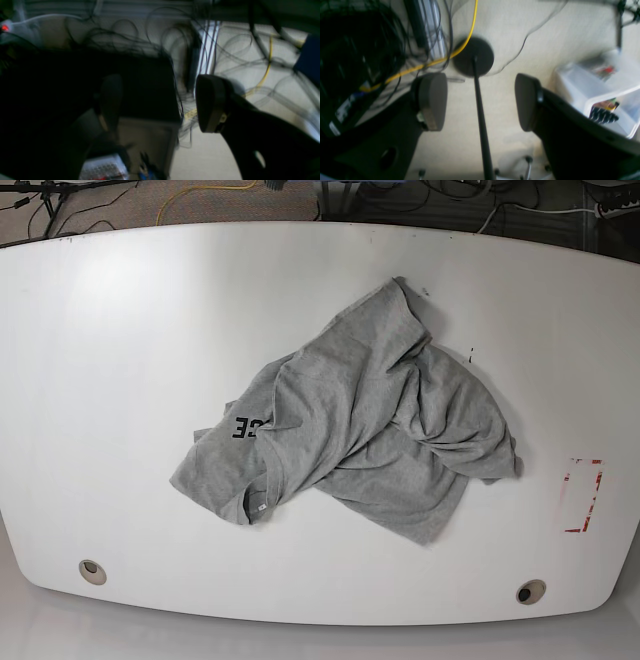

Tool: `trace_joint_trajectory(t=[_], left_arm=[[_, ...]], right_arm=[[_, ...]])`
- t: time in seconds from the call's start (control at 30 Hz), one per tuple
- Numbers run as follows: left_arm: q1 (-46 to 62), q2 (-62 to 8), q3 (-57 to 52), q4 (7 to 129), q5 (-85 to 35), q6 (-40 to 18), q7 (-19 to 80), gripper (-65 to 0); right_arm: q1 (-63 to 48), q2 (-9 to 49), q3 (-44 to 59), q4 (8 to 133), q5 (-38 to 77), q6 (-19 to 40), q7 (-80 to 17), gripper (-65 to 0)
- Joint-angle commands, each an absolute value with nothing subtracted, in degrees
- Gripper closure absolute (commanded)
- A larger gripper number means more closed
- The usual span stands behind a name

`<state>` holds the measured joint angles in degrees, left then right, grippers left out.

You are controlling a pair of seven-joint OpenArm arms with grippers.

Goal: Fold the T-shirt properly

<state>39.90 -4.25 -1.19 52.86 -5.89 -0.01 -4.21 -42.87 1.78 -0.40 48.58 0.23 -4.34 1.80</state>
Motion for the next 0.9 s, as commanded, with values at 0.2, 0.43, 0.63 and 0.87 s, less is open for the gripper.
trace_joint_trajectory(t=[0.2, 0.43, 0.63, 0.87], left_arm=[[46.7, -4.5, -3.1, 64.1, -5.4, 0.0, -4.0, -40.9], [51.2, -4.7, -2.6, 70.5, -5.4, -0.1, -3.8, -40.8], [54.1, -4.8, -2.0, 74.6, -5.6, -0.1, -3.9, -40.6], [57.2, -5.6, -2.5, 78.0, -5.9, -0.1, -4.2, -40.7]], right_arm=[[-48.3, 2.2, -0.3, 60.1, -0.2, -4.3, 2.9, -40.3], [-53.7, 2.3, -0.3, 69.0, -0.1, -4.2, 2.7, -40.3], [-58.0, 2.1, -0.1, 75.3, -0.2, -4.0, 2.5, -40.2], [-60.9, 2.3, 0.2, 80.1, -0.2, -4.1, 2.3, -40.5]])
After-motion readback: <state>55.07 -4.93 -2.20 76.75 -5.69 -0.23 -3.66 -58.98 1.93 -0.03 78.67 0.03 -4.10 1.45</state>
